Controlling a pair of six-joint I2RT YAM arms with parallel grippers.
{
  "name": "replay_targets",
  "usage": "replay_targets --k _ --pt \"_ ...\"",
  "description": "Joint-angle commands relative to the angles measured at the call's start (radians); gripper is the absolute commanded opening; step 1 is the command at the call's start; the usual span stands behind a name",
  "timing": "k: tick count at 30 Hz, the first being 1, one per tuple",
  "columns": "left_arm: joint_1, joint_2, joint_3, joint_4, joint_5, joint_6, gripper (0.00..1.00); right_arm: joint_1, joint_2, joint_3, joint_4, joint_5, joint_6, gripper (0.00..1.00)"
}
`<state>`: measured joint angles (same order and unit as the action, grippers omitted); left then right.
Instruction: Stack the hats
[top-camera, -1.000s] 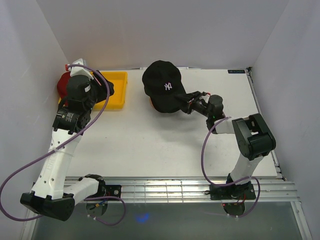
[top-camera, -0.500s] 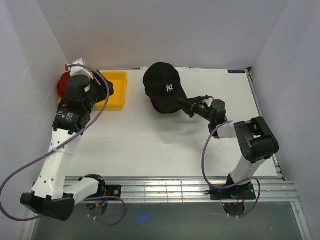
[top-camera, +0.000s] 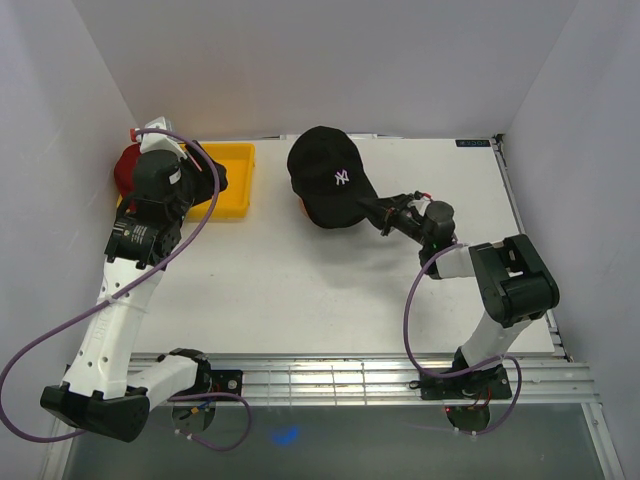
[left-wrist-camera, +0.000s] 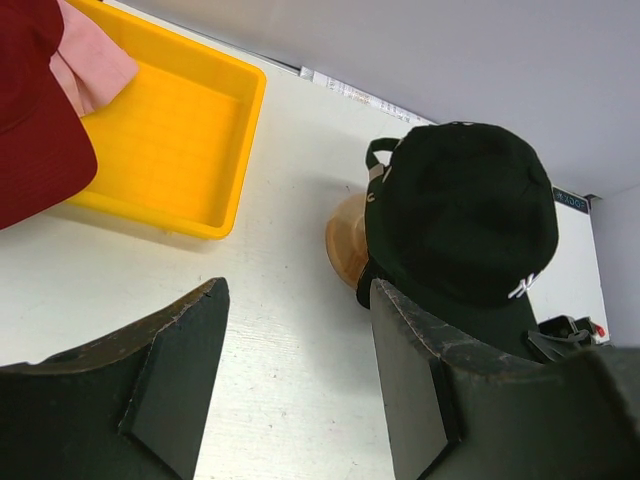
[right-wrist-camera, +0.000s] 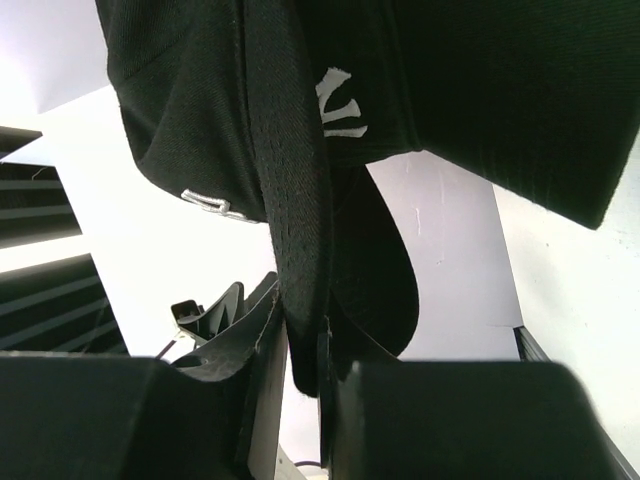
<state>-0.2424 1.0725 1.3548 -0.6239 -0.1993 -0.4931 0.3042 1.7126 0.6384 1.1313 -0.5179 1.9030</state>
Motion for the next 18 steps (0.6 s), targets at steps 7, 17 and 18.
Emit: replay_targets --k 7,17,18 --pt "0.002 -0.005 0.023 -0.002 -0.020 0.022 0.69 -0.013 0.047 -0.071 -0.001 -0.014 -0.024 0.09" --pt "0.002 0.001 0.023 -0.002 -0.038 0.041 0.69 -0.014 0.125 -0.074 -0.007 -0.016 -0.042 0.08" --pt "0.000 0.003 0.024 -0.002 -0.040 0.041 0.69 -0.014 0.134 -0.074 -0.010 -0.016 -0.044 0.08"
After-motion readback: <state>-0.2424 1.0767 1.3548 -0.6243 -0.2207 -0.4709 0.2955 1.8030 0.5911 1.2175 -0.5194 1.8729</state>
